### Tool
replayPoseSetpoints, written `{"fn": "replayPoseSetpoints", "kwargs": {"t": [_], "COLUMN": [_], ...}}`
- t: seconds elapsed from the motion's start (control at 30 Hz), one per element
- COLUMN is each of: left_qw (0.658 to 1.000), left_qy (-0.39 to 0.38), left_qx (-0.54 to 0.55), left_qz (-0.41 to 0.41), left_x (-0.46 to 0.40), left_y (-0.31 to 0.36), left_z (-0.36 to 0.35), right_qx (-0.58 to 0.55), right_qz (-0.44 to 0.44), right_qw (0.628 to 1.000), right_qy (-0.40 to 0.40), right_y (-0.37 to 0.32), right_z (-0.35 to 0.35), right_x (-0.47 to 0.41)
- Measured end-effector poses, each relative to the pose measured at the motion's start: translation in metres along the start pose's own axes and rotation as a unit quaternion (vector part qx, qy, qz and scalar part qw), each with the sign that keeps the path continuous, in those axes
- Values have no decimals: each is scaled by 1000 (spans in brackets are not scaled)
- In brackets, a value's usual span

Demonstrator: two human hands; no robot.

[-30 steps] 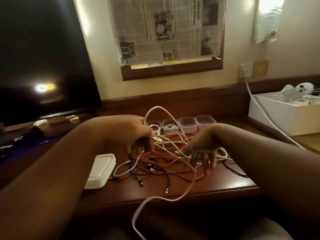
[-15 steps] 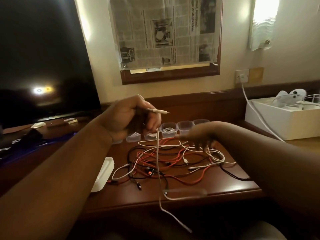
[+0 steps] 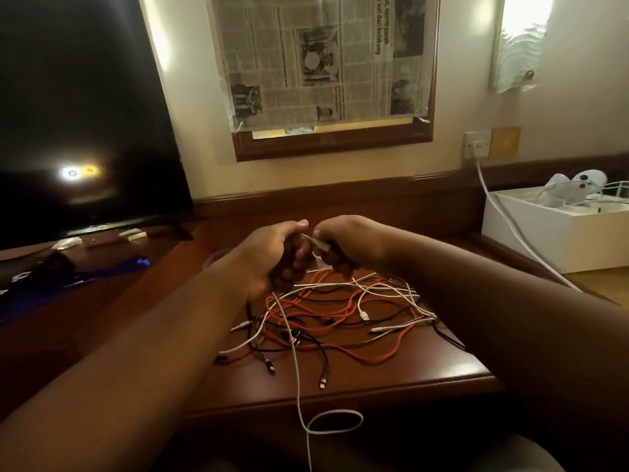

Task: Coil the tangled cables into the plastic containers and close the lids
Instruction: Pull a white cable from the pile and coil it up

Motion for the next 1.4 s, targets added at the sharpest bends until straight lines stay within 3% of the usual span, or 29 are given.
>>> {"fn": "replayPoseSetpoints", "kwargs": {"t": [0.07, 0.17, 0.23, 0.33, 0.4, 0.5, 0.63, 0.73, 0.83, 0.93, 1.03, 1.1, 1.13, 1.17, 1.23, 1.27, 1.33, 1.4], "left_qw": [1000, 988, 984, 963, 945, 973, 943, 978, 990, 989, 988, 991, 992, 993, 994, 994, 985, 962], "left_qy": [10, -6, -20, 96, 151, 122, 239, 148, 111, 110, 99, 71, 70, 73, 89, 100, 118, 143], "left_qx": [-23, -151, -177, -187, -220, -120, -119, -32, 20, 25, 64, 89, 91, 84, 40, 0, -103, -206], "left_qz": [5, 22, -26, -172, -187, -153, -197, -145, -81, -100, -100, -73, -60, -49, -44, -50, -72, -112], "left_x": [-1, 11, 22, 22, 12, -1, -11, -11, -16, -19, -21, -23, -23, -21, -18, -17, -17, -16], "left_y": [-1, 4, 12, 20, 16, -1, -16, -23, -32, -44, -51, -53, -52, -51, -48, -46, -42, -36], "left_z": [0, 4, 12, 20, 17, 7, 13, -2, -16, -24, -24, -18, -16, -14, -9, -4, 8, 20], "right_qx": [-108, -162, -205, -309, -380, -445, -481, -488, -460, -460, -482, -340, -180, 15, 351, 455, 530, 468], "right_qz": [-36, -71, -81, -59, -36, -3, 28, 29, 27, 75, 160, 240, 265, 271, 229, 199, 138, 98], "right_qw": [993, 981, 971, 942, 917, 889, 854, 833, 824, 835, 851, 909, 941, 948, 894, 858, 833, 876], "right_qy": [-31, -80, -97, -114, -115, -111, -194, -260, -328, -291, -133, 25, 107, 167, 161, 132, 85, 64], "right_y": [4, 12, 16, 18, 16, 16, 22, 22, 21, 10, -4, -6, -6, -4, 4, 11, 21, 25], "right_z": [-3, -8, -7, -7, -8, -11, -16, -20, -28, -30, -17, -1, 7, 12, 12, 12, 10, 9], "right_x": [-1, -6, -7, -7, -9, -16, -18, -17, -18, -20, -21, -24, -25, -26, -34, -39, -44, -42]}}
Point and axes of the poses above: each hand's wrist, its own x-axis away from the middle knuckle, its own z-axis out of the back of the hand, y = z × x, the point moved 2 cm from there along -x, towards the middle knuckle, and after that the axes turned 4 degrees about -y, right-handed, at the moved point
